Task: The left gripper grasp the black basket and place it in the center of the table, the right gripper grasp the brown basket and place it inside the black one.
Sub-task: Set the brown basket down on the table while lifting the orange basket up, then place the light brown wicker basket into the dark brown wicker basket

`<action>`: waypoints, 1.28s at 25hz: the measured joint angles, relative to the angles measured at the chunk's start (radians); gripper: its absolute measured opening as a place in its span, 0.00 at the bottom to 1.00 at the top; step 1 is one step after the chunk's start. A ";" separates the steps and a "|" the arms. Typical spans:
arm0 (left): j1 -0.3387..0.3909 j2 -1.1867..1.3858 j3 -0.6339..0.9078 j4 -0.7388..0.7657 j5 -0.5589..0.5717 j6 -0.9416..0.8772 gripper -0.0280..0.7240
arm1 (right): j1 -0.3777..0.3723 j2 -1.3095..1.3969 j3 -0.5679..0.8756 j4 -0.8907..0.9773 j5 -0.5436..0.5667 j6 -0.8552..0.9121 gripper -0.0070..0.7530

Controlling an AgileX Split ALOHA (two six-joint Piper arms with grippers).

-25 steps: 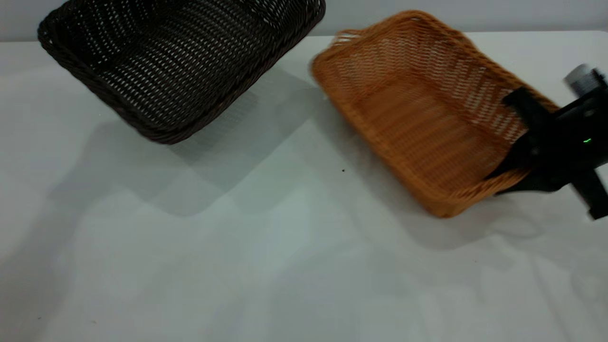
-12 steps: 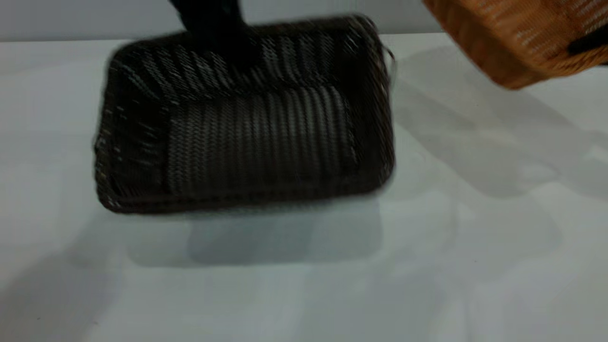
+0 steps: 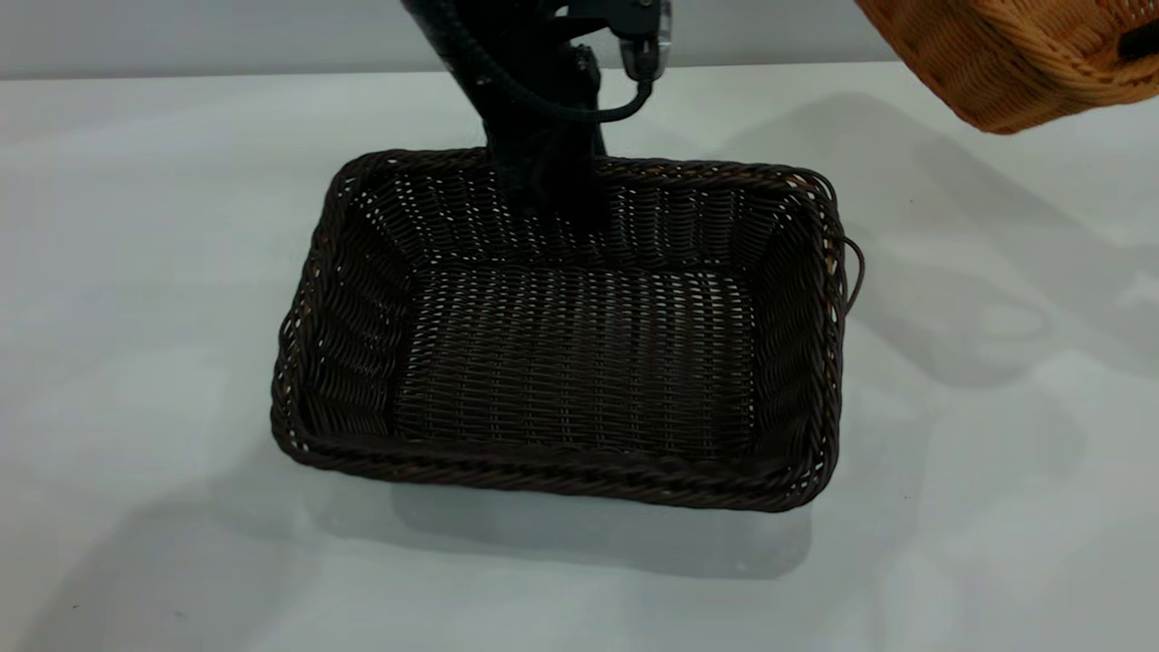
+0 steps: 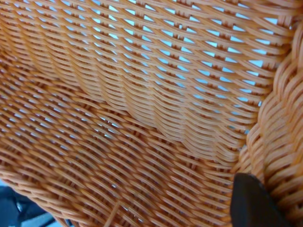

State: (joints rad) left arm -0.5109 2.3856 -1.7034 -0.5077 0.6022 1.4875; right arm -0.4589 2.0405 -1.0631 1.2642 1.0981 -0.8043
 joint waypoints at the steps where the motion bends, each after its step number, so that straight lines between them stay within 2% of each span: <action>1: -0.001 0.000 0.000 -0.001 -0.009 -0.007 0.57 | 0.000 -0.007 0.000 -0.019 0.003 0.017 0.11; 5: 0.009 -0.028 0.000 0.006 -0.052 -0.160 0.80 | 0.002 -0.057 0.000 -0.106 0.003 0.106 0.11; 8: 0.043 -0.097 0.000 0.054 -0.040 -0.342 0.85 | 0.027 -0.112 0.000 -0.180 -0.002 0.178 0.11; 11: 0.119 -0.181 0.000 0.122 0.007 -0.526 0.84 | 0.096 -0.154 0.007 -0.257 -0.006 0.248 0.11; 14: 0.210 -0.252 0.000 0.159 0.060 -0.659 0.80 | 0.223 -0.167 0.027 -0.337 -0.007 0.305 0.11; 18: 0.321 -0.307 0.000 0.163 0.095 -0.709 0.78 | 0.407 -0.167 0.034 -0.411 -0.059 0.359 0.11; 23: 0.397 -0.312 0.000 0.165 0.129 -0.723 0.78 | 0.597 -0.133 0.026 -0.405 -0.173 0.383 0.11; 27: 0.407 -0.312 0.000 0.167 0.149 -0.724 0.78 | 0.671 -0.045 -0.023 -0.408 -0.184 0.384 0.11; 32: 0.407 -0.312 0.000 0.167 0.151 -0.724 0.78 | 0.688 0.039 -0.078 -0.410 -0.209 0.387 0.11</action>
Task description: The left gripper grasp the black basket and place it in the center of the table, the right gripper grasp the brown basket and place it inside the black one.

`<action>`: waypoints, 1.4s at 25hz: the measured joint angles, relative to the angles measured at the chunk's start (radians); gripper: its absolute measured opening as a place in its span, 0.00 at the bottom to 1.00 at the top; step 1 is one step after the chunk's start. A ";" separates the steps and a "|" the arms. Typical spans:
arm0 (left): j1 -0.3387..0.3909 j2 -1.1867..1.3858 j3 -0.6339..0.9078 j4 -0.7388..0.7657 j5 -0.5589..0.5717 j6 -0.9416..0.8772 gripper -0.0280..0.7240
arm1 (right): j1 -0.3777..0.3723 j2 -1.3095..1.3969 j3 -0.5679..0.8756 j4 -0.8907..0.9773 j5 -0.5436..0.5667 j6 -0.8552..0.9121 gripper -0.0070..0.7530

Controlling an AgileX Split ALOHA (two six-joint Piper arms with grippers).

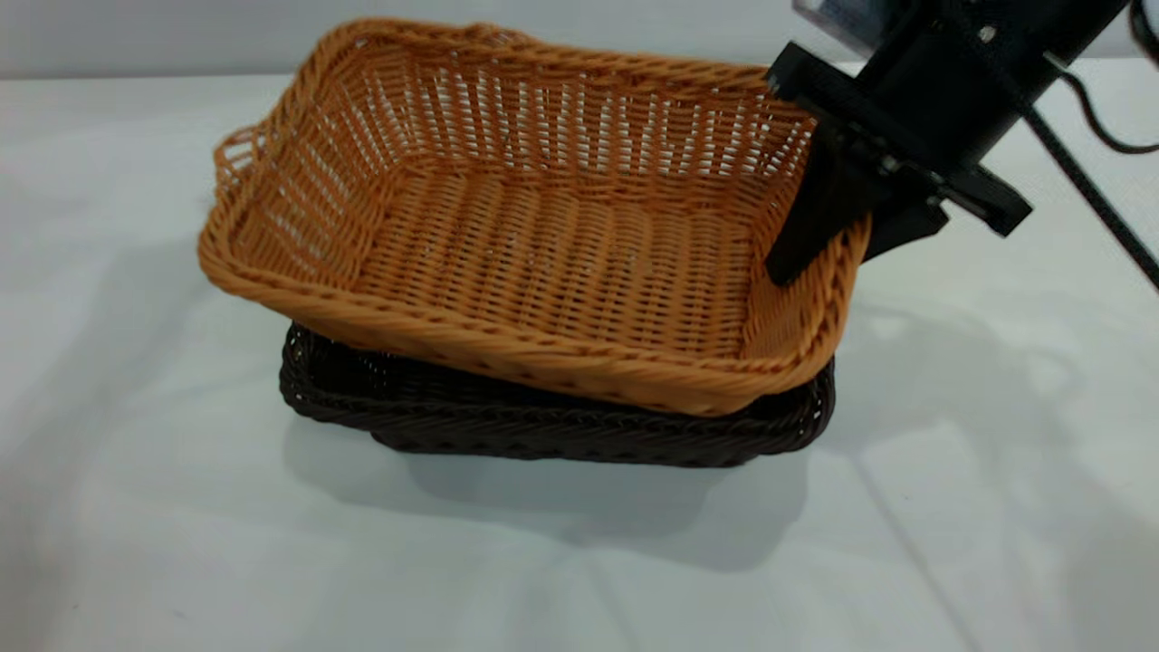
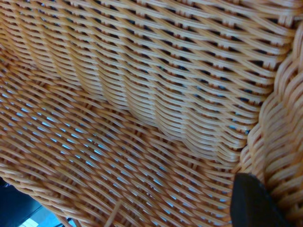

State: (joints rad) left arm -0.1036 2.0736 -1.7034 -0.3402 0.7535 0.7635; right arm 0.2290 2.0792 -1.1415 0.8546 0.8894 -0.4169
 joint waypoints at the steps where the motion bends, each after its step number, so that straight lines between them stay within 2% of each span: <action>1: 0.000 0.000 0.000 0.000 0.000 0.000 0.78 | 0.000 0.013 -0.008 -0.001 -0.001 0.001 0.12; 4: 0.000 0.000 0.000 0.000 0.000 0.000 0.78 | 0.000 0.034 -0.033 -0.017 -0.003 0.001 0.16; 6: 0.000 0.000 0.000 0.000 0.000 0.000 0.78 | 0.000 0.037 -0.044 -0.024 -0.002 -0.001 0.26; 13: 0.000 0.000 0.000 0.000 0.000 0.000 0.78 | 0.000 0.037 -0.093 -0.032 0.005 -0.004 0.79; 14: 0.000 0.000 0.000 0.000 -0.001 0.000 0.78 | 0.000 0.037 -0.106 -0.046 0.010 -0.004 0.85; 16: 0.000 -0.002 0.000 0.000 -0.001 0.000 0.78 | 0.000 0.037 -0.137 -0.081 0.030 -0.003 0.90; 22: 0.000 -0.107 0.000 0.011 -0.001 -0.008 0.78 | -0.001 0.010 -0.286 -0.281 0.125 0.125 0.91; 27: 0.000 -0.292 0.000 0.057 0.027 -0.113 0.78 | -0.003 -0.054 -0.448 -0.436 0.277 0.212 0.85; 30: 0.000 -0.409 0.000 0.127 0.097 -0.233 0.78 | -0.003 -0.124 -0.502 -0.465 0.316 0.229 0.80; 35: 0.000 -0.615 0.000 0.277 0.317 -0.460 0.78 | -0.003 -0.325 -0.508 -0.451 0.338 0.232 0.77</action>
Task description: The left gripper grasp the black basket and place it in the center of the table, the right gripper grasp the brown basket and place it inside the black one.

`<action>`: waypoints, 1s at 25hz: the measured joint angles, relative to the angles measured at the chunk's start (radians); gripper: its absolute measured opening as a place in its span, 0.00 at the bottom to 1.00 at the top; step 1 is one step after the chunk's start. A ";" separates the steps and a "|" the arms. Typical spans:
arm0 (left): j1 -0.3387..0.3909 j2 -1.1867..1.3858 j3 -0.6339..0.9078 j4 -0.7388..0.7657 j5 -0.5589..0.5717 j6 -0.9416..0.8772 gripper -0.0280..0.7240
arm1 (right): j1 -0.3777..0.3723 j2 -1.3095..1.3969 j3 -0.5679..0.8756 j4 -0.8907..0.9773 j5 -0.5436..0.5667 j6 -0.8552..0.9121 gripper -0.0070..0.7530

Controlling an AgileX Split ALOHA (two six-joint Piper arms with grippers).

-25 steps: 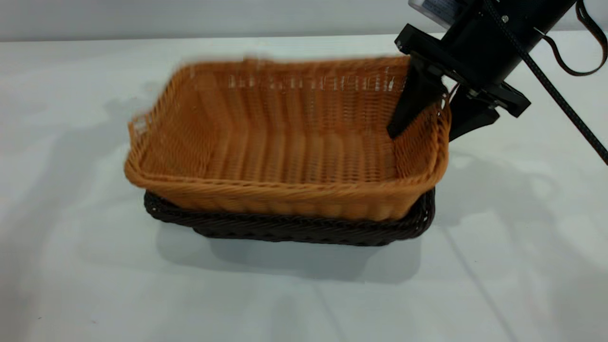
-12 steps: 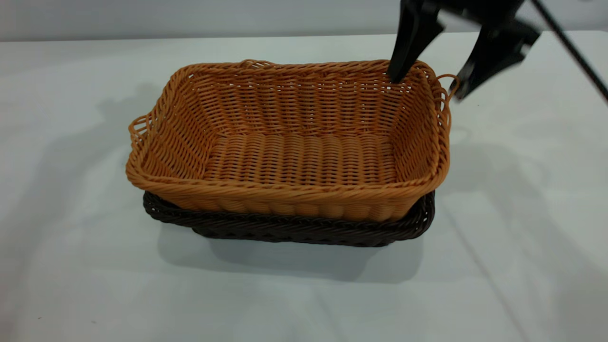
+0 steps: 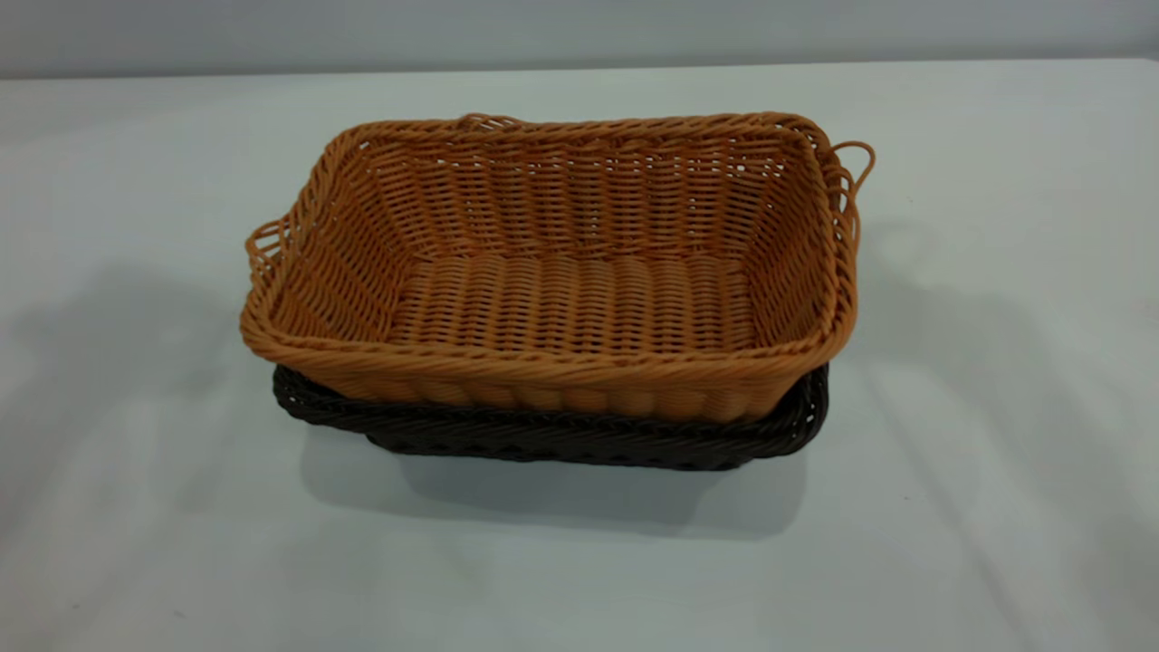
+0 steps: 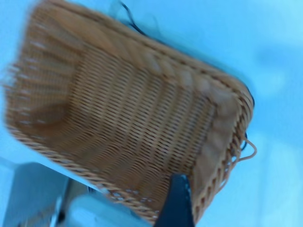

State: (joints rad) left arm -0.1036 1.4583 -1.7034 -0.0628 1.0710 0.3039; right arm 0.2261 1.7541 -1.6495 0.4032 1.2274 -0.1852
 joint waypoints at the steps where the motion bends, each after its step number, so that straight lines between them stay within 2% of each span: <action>1: 0.000 -0.034 0.000 0.026 0.045 -0.038 0.78 | 0.000 -0.048 0.000 0.010 0.003 0.000 0.77; 2: 0.000 -0.072 0.000 0.057 0.094 -0.067 0.78 | 0.000 -0.099 0.001 0.019 0.005 0.000 0.77; 6: 0.000 -0.202 0.010 0.143 0.096 -0.175 0.78 | 0.000 -0.309 0.040 0.078 0.012 0.000 0.77; 9: 0.000 -0.313 0.076 0.152 0.096 -0.224 0.78 | 0.000 -0.481 0.132 0.103 0.019 0.000 0.77; 18: 0.000 -0.799 0.466 0.091 0.096 -0.251 0.78 | 0.000 -1.103 0.562 0.106 0.034 -0.012 0.77; 25: 0.000 -1.105 0.756 0.053 0.096 -0.246 0.78 | 0.000 -1.544 0.826 -0.040 0.044 0.034 0.77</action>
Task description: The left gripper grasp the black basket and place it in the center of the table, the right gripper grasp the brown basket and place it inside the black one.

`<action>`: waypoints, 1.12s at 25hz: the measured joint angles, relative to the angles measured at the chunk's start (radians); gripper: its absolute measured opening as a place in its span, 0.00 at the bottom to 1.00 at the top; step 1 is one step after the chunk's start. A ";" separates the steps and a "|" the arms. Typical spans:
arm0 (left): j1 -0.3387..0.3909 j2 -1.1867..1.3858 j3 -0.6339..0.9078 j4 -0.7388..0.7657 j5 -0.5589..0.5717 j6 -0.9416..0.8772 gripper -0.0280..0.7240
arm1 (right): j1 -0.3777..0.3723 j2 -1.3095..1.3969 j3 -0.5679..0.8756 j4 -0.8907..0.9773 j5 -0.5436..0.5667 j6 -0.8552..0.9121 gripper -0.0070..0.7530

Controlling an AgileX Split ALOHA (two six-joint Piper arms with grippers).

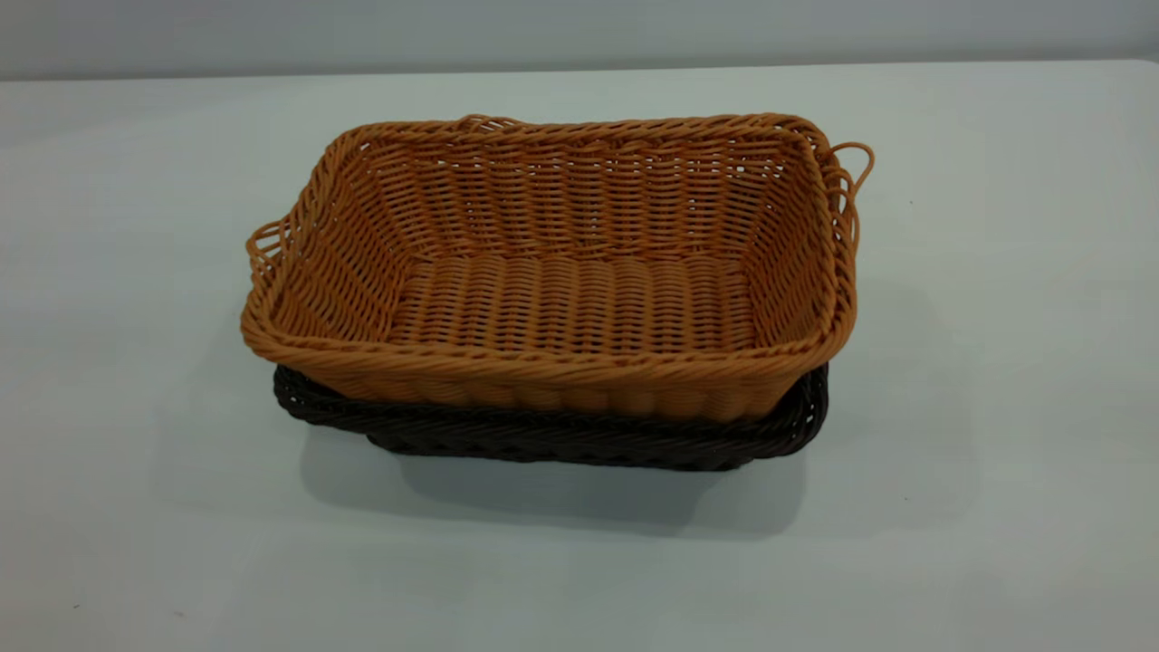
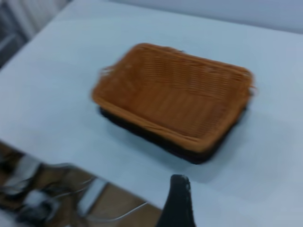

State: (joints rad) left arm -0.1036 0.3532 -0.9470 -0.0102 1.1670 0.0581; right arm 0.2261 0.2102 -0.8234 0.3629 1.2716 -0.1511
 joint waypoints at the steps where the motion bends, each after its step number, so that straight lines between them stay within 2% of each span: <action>1: 0.000 -0.030 0.037 -0.001 0.000 0.002 0.78 | 0.000 -0.047 0.030 -0.024 0.000 0.004 0.77; 4: 0.000 -0.124 0.134 -0.002 0.000 0.012 0.78 | 0.000 -0.134 0.143 -0.087 -0.004 -0.004 0.77; 8: 0.000 -0.212 0.242 -0.007 0.000 0.021 0.78 | 0.000 -0.171 0.264 -0.104 -0.091 -0.073 0.77; 12: 0.000 -0.271 0.325 -0.027 0.000 0.033 0.78 | 0.000 -0.181 0.334 -0.105 -0.112 -0.098 0.77; 19: 0.000 -0.313 0.421 -0.029 -0.005 0.048 0.78 | 0.000 -0.226 0.344 -0.106 -0.114 -0.099 0.77; 28: 0.000 -0.313 0.458 -0.079 -0.036 0.049 0.78 | 0.000 -0.226 0.350 -0.108 -0.114 -0.095 0.77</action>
State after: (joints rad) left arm -0.1036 0.0405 -0.4892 -0.0893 1.1314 0.1067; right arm 0.2261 -0.0161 -0.4738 0.2551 1.1572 -0.2458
